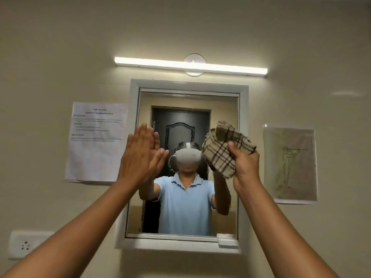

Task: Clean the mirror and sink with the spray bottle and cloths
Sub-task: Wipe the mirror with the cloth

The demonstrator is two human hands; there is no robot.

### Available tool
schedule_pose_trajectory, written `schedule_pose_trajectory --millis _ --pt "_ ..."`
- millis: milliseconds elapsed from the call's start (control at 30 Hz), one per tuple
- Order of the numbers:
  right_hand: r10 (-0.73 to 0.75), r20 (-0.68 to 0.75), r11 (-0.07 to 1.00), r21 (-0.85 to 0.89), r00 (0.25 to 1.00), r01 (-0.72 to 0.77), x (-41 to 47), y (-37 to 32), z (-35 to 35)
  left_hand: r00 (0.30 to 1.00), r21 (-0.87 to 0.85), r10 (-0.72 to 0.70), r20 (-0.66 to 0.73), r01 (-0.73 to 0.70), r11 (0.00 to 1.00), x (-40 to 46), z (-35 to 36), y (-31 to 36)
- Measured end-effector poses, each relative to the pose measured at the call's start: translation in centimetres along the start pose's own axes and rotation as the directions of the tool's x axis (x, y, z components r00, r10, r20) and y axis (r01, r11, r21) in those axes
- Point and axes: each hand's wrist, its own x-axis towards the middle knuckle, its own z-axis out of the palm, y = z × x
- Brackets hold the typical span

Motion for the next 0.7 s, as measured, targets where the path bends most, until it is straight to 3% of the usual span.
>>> schedule_pose_trajectory --millis 100,167,267,367,433,567,700 --pt "-0.182 -0.097 0.981 -0.086 0.978 0.174 1.6 -1.7 1.8 0.999 -0.011 0.025 -0.037 -0.025 1.0 2.5 -0.6 -0.3" --pt "-0.364 -0.167 0.922 -0.206 0.917 0.328 2.5 -2.7 2.9 0.998 0.004 0.04 -0.056 -0.04 0.999 4.3 -0.7 -1.1" --pt "-0.655 -0.149 0.702 -0.482 0.741 0.524 3.8 -3.6 4.3 0.995 0.033 0.061 -0.077 -0.058 0.998 6.9 -0.6 -2.3" --pt "-0.783 -0.046 0.475 -0.689 0.62 0.548 5.7 -3.2 5.9 0.993 0.05 0.064 -0.095 -0.059 0.997 8.9 -0.3 -3.6" --pt "-0.788 0.041 0.36 -0.78 0.615 0.513 7.2 -2.2 6.8 0.994 0.058 0.056 -0.096 -0.05 0.997 9.6 0.2 -4.4" --pt "-0.694 0.176 0.191 -0.89 0.699 0.414 9.2 0.9 8.4 0.996 0.051 0.053 -0.068 -0.049 0.998 10.0 1.0 -5.9" --pt "-0.602 0.188 0.129 -0.937 0.776 0.326 9.4 3.3 9.9 0.996 0.026 0.077 -0.053 -0.075 0.997 9.8 1.3 -6.7"
